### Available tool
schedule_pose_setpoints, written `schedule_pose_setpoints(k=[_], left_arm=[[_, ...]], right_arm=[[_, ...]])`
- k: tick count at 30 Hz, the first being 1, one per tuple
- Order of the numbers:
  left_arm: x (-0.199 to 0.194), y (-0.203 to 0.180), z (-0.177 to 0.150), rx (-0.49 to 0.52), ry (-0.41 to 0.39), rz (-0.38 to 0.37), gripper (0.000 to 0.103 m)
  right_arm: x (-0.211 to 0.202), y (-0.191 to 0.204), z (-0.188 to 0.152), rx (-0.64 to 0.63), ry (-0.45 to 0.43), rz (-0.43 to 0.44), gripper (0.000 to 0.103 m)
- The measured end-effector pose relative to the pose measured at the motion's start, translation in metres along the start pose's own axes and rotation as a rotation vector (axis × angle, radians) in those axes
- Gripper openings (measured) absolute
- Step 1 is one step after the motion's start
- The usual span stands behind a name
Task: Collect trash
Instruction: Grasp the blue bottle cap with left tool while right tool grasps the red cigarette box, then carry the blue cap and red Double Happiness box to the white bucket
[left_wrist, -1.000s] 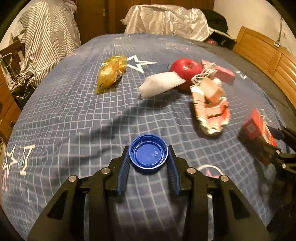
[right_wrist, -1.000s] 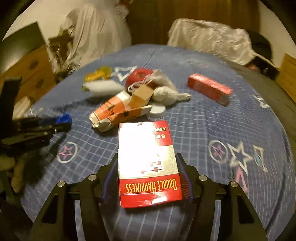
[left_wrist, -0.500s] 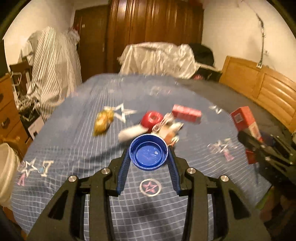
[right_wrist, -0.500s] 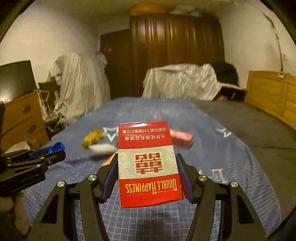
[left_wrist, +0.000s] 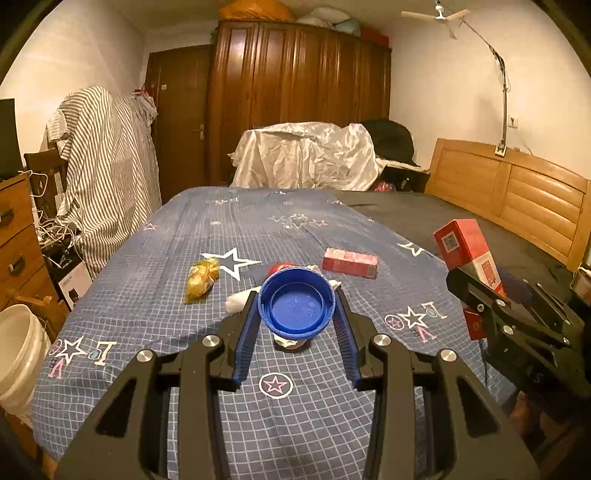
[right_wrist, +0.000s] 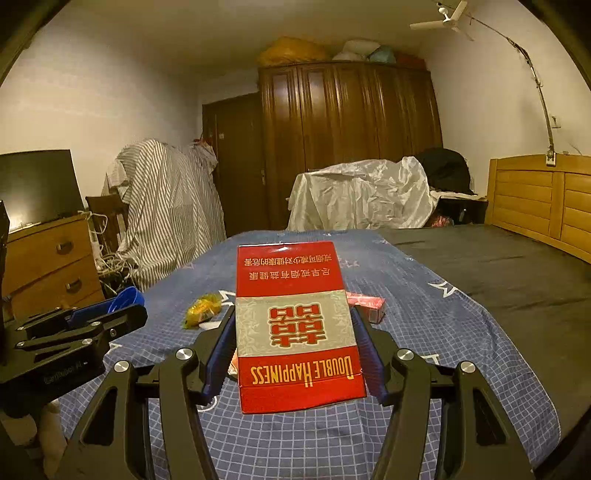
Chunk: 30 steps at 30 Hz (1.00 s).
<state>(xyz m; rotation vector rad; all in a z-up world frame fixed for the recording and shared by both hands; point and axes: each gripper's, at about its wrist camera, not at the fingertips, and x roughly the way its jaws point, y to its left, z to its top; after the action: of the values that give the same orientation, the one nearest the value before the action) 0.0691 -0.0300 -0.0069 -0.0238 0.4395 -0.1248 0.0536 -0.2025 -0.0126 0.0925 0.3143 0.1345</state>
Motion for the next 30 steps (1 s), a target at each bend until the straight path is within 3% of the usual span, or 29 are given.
schedule_pose_setpoints(k=[19,23,30], left_arm=[[-0.016,0.009,0.004,-0.012,-0.025,0.012,0.038],[-0.022,0.031,0.009,-0.032,-0.039,0.058,0.038],[-0.046,0.105,0.021,-0.101,-0.074,0.210,0.038]], right_arm=[[-0.008,0.001,0.013,-0.019,-0.012,0.024,0.061],[0.001,0.016,0.024,-0.045,-0.021,0.075,0.061],[0.031,0.088,0.050,-0.092,-0.023,0.231,0.061]])
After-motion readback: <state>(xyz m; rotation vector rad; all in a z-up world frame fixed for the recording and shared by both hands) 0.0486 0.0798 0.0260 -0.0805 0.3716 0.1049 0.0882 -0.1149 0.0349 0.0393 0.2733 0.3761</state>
